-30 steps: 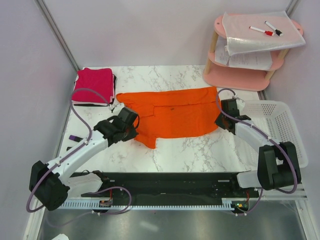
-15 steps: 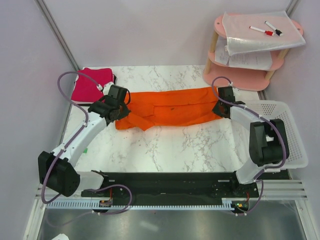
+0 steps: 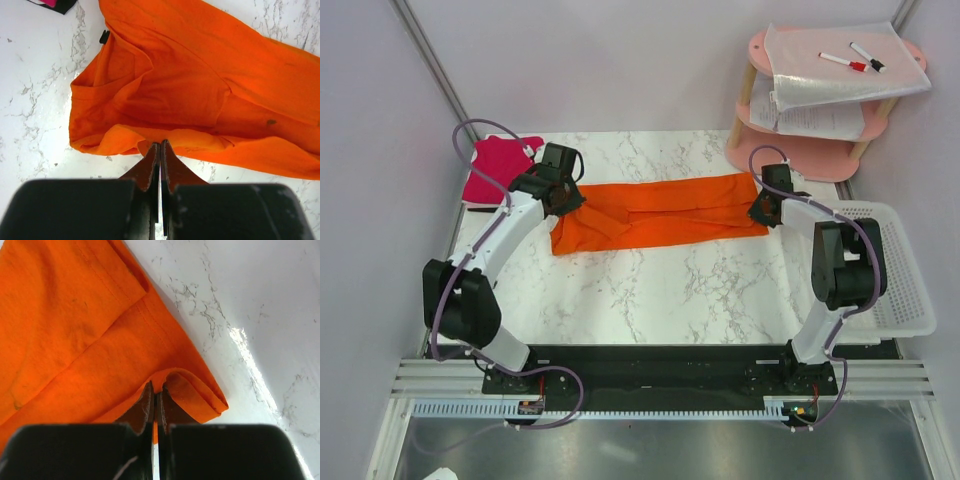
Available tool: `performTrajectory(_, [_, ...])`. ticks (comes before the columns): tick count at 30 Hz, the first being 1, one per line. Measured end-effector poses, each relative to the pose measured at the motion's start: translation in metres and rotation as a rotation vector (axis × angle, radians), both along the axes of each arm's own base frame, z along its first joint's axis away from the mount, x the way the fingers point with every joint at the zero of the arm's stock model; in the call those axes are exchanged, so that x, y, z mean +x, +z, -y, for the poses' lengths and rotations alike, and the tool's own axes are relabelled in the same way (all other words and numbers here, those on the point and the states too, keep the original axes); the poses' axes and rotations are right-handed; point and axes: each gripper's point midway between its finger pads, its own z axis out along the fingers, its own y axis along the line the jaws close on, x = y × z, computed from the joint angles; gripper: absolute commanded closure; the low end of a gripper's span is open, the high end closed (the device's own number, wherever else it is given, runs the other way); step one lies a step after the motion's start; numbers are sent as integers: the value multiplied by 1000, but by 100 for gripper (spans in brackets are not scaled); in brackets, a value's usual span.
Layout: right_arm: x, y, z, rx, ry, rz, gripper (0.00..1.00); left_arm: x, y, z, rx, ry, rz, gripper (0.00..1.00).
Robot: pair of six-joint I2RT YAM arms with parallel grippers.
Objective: Fold and stack the t-shirts
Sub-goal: Fold the other side of the tshirt into a rectangle
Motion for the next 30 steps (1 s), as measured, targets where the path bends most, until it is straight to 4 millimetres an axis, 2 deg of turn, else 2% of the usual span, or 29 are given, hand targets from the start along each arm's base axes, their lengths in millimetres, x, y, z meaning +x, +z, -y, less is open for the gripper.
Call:
performTrajectory(6, [15, 0, 0, 23, 1, 9, 98, 18, -8, -8, 0, 8, -18, 98])
performTrajectory(12, [25, -8, -2, 48, -2, 2, 94, 28, -15, -9, 3, -1, -36, 98])
performTrajectory(17, [32, -5, -3, 59, -5, 16, 76, 37, -16, -9, 10, -7, -38, 98])
performTrajectory(19, [37, -1, -2, 62, -8, 39, 49, 42, -16, -10, 11, -7, -36, 98])
performTrajectory(21, [45, 3, -2, 70, -15, 82, 28, 47, -15, -10, 11, -7, -32, 98])
performTrajectory(22, [48, 4, -1, 73, -19, 104, 26, 52, -15, -11, 11, -4, -30, 98])
performTrajectory(23, [50, 5, 0, 75, -25, 121, 18, 55, -15, -12, 12, -3, -29, 98])
performTrajectory(30, [64, 12, 0, 82, -28, 197, 14, 85, -31, -19, 6, 8, -50, 98])
